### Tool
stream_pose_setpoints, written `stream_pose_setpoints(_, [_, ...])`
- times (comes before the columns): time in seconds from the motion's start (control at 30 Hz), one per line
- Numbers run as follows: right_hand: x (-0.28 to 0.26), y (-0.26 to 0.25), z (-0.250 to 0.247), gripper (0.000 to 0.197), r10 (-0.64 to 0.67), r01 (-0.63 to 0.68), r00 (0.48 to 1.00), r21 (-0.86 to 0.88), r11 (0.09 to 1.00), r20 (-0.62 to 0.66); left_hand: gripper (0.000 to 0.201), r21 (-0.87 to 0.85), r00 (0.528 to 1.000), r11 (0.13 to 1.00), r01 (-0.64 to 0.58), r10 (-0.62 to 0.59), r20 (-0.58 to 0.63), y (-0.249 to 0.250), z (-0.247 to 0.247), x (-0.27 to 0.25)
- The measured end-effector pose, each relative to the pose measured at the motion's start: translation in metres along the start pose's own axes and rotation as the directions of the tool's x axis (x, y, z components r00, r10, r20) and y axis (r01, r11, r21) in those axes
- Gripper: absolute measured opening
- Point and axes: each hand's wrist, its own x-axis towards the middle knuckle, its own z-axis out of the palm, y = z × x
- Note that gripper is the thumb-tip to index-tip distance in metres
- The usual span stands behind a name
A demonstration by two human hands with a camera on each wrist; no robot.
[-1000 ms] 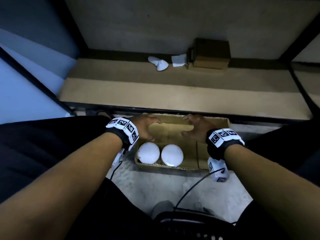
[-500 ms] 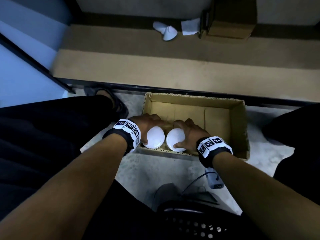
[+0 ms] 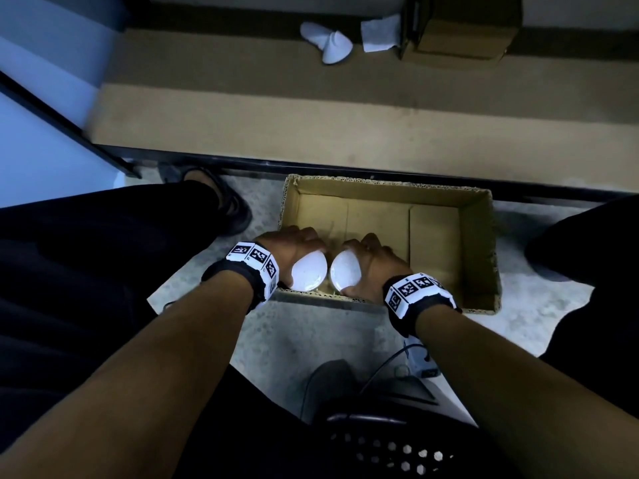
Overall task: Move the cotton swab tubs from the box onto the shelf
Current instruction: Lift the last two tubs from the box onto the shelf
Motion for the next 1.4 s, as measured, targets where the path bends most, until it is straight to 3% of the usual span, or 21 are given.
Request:
stream_pose_setpoints(0.43, [0.002,0.006,-0.002,0.087,-0.001,0.001,1.000,0.046,0.999,-0.006,0.084,0.013,0.996,0.998,-0.055,0.056,-0.073,-0.008,0.009,0.001])
stream_pose_setpoints(0.57, [0.003,0.011,0.002,0.088,-0.018,0.020,0.999,0.037,0.999,-0.035,0.089,0.006,0.997,1.000,-0.019,0.020,-0.080,-0.006,0.010,0.002])
stream_pose_setpoints(0.7, [0.004,0.013,0.003,0.085,-0.024,0.027,0.997,0.042,0.999,-0.073,0.102,-0.106,0.990,0.992,0.074,-0.087,-0.113,-0.006,0.010,0.006])
stream_pose_setpoints(0.87, [0.006,0.015,0.004,0.092,-0.013,0.015,0.998,0.032,0.999,-0.060,0.102,-0.143,0.986,0.985,0.092,-0.110,-0.126,-0.005,0.012,0.012])
stream_pose_setpoints(1.1, [0.005,0.014,0.006,0.090,-0.025,0.024,0.996,-0.014,1.000,-0.090,0.079,-0.140,0.988,0.985,0.097,-0.112,-0.103,0.002,0.005,0.008])
stream_pose_setpoints(1.4, [-0.006,0.015,-0.021,0.085,-0.055,0.059,0.994,0.037,0.998,-0.099,0.079,-0.137,0.985,0.989,0.061,-0.082,-0.153,0.010,-0.020,-0.006])
